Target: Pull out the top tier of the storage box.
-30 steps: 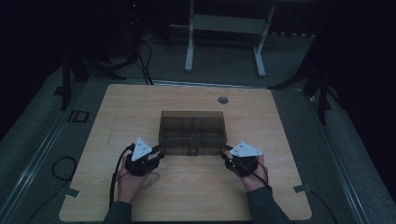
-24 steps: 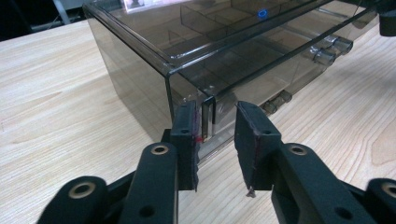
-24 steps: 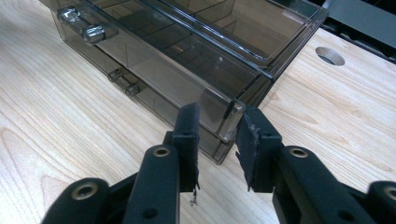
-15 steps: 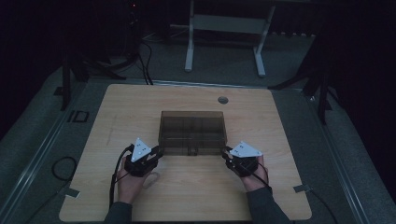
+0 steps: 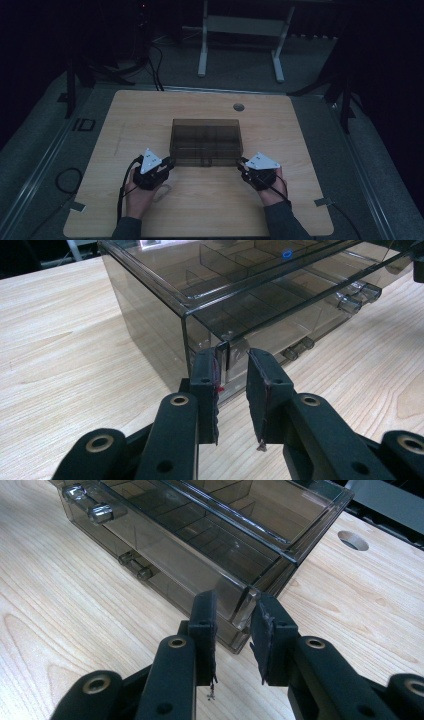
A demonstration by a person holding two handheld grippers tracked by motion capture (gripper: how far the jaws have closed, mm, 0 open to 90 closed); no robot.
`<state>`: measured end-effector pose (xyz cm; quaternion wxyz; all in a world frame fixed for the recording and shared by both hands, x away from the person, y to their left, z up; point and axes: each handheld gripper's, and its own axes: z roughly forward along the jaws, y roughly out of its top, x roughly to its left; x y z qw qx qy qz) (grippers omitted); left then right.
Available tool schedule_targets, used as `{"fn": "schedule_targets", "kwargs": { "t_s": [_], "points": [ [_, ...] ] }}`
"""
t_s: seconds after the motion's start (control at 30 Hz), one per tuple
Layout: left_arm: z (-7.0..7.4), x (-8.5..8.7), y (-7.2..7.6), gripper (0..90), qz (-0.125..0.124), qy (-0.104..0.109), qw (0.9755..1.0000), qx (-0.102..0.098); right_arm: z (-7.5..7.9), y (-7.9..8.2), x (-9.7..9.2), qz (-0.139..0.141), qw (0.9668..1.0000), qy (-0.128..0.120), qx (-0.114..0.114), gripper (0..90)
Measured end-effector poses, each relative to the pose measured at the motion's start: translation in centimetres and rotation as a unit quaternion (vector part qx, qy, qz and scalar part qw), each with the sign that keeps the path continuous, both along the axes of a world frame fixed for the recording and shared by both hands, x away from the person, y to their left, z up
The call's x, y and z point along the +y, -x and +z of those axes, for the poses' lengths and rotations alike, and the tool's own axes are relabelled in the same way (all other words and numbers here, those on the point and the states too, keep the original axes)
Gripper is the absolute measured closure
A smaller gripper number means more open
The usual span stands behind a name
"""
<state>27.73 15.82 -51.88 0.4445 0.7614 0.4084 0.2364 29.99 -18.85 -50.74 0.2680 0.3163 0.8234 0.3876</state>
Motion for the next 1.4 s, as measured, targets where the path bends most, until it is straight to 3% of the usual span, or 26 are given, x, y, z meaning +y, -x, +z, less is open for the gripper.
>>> {"fn": "schedule_targets", "kwargs": {
  "t_s": [1.4],
  "points": [
    [0.3, 0.0, 1.2, 74.9, -0.005, -0.01, 0.9999, 0.005, 0.0, 1.2, 0.0, 0.003, 1.0, 0.002, -0.002, 72.4]
  ]
}}
